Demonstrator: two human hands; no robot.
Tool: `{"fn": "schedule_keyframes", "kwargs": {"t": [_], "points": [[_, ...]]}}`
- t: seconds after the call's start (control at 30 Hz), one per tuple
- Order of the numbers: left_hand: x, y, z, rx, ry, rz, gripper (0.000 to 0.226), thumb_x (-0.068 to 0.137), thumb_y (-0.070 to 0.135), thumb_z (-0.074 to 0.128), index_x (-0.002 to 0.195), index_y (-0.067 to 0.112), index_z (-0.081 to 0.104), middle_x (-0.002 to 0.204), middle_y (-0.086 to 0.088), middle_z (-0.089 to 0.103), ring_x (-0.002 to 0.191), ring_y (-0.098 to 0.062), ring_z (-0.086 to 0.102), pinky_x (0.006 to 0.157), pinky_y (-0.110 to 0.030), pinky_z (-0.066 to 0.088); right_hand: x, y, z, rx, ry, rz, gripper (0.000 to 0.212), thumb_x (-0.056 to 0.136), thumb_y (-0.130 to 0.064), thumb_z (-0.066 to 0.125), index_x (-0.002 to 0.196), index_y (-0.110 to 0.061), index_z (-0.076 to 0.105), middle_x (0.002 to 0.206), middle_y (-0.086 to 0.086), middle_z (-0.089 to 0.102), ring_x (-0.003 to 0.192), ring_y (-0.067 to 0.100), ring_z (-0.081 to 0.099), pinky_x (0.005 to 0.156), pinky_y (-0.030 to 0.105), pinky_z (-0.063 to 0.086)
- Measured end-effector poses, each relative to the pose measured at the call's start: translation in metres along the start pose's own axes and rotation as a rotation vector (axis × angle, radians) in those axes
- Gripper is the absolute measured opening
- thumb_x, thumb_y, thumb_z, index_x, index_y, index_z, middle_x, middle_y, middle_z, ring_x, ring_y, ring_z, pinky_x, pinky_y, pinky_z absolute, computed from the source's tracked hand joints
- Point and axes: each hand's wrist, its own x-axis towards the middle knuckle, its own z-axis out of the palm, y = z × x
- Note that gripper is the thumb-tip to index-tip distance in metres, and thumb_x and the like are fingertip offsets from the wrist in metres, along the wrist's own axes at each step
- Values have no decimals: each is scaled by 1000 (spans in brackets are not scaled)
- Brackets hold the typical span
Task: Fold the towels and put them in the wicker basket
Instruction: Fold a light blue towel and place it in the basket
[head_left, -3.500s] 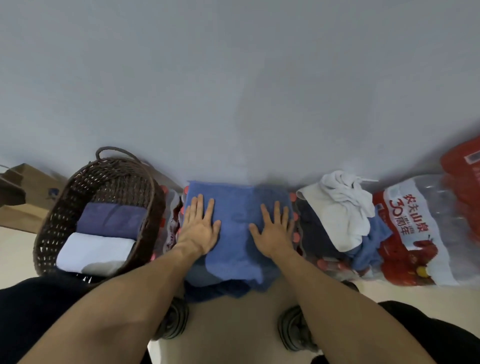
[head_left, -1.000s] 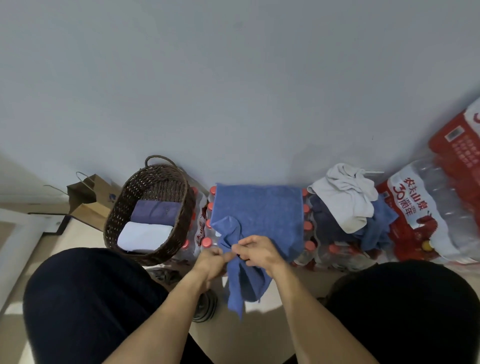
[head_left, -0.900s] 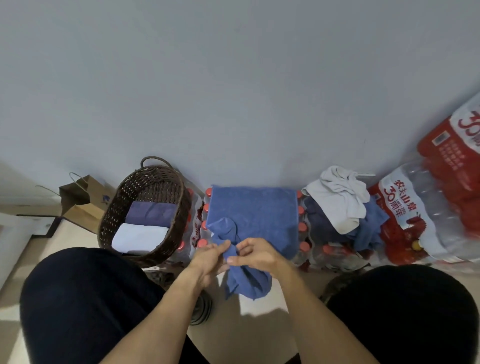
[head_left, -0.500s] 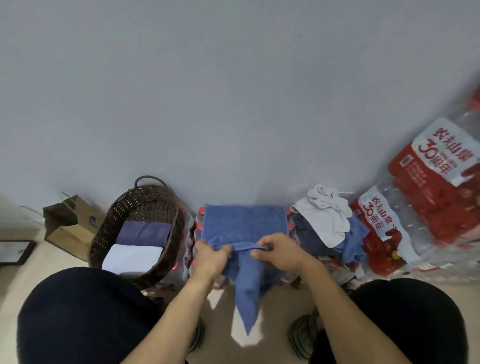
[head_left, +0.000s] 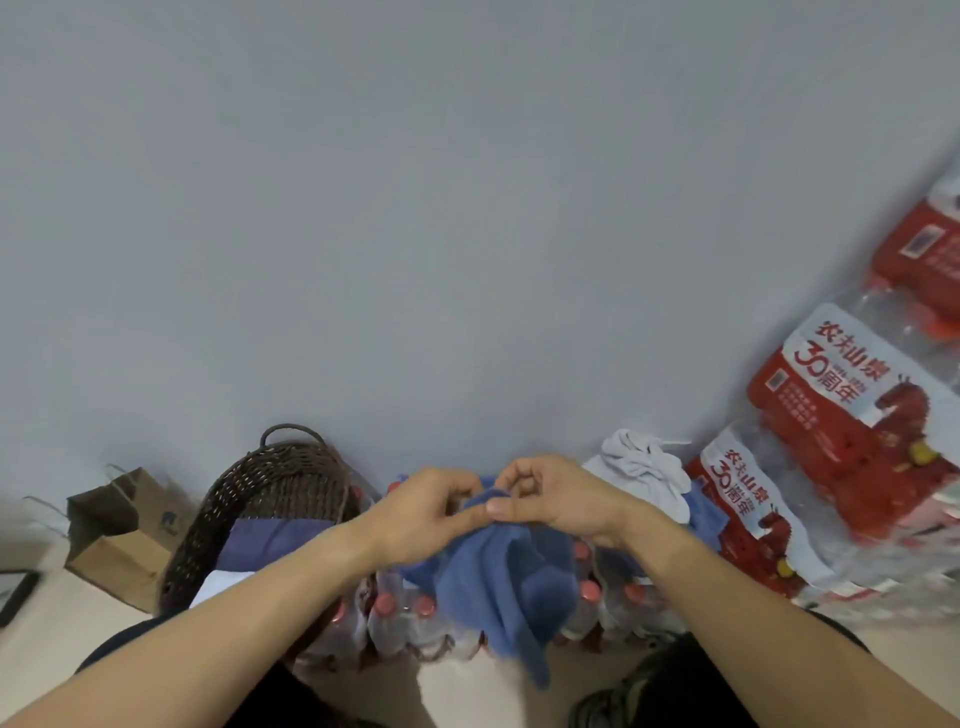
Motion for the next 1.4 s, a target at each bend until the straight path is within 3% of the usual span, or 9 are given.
{"fn": "schedule_keyframes", "kwargs": {"t": [0.17,0.33,0.47,0.67,0.83,1.0,1.1,1.23,1.4], "points": [[3,-7,3,-115,5,-56,28,93,39,61,80,15,64,65,3,57,61,-6,47,59,-31,43,-7,25,1,-28,-78,39,24,78,-18,83,95,-17,66,86,-7,68,82,8,63,75,22,50],[9,3,8,-231,50,-76,33,97,35,56,81,8,63,63,3,48,60,-6,42,59,-25,38,-7,48,5,-383,-145,91,22,88,-36,68,93,-15,67,77,0,63,71,6,52,70,27,43],[15,3,-5,-240,253,-135,35,97,30,57,68,12,55,58,8,39,55,-4,36,55,-23,32,-11,55,2,-496,-155,125,31,84,-38,70,105,-15,64,94,4,68,77,7,56,74,32,49],[20,0,-15,-169,430,-149,39,97,32,56,64,10,52,51,14,40,51,1,37,51,-16,32,-23,57,-7,-478,-192,214,26,78,-26,74,63,-19,54,57,-9,49,54,7,46,56,29,38],[15,-8,-23,-150,546,-212,40,97,28,58,57,23,51,47,17,48,48,2,43,51,-13,34,-43,72,0,-669,-318,239,31,71,-37,76,64,-20,51,60,-8,46,53,5,42,52,22,35],[-2,-20,-34,-37,332,-329,29,92,28,65,65,22,58,51,13,55,49,2,46,53,-19,37,-63,59,-37,-510,-250,279,22,70,-28,76,78,-13,61,67,-5,58,62,10,54,59,31,42],[-16,-20,-37,-65,63,-359,11,89,30,69,83,21,67,71,4,72,64,-1,61,64,-21,48,-77,43,-60,-314,-211,239,12,78,-19,77,72,-21,66,67,-8,59,64,9,54,58,23,39],[-27,-17,-33,-115,-170,-402,13,91,29,67,92,16,70,82,1,73,75,-12,66,72,-32,54,-89,24,-70,-40,-160,162,26,93,-10,65,72,-24,67,65,-6,59,59,8,53,54,16,41],[-28,-34,-25,-52,-196,-558,18,95,26,60,90,10,67,80,-16,68,72,-23,61,73,-44,54,-85,22,-71,37,-49,200,12,93,-23,65,95,-13,73,81,7,73,69,13,68,59,20,53]]}}
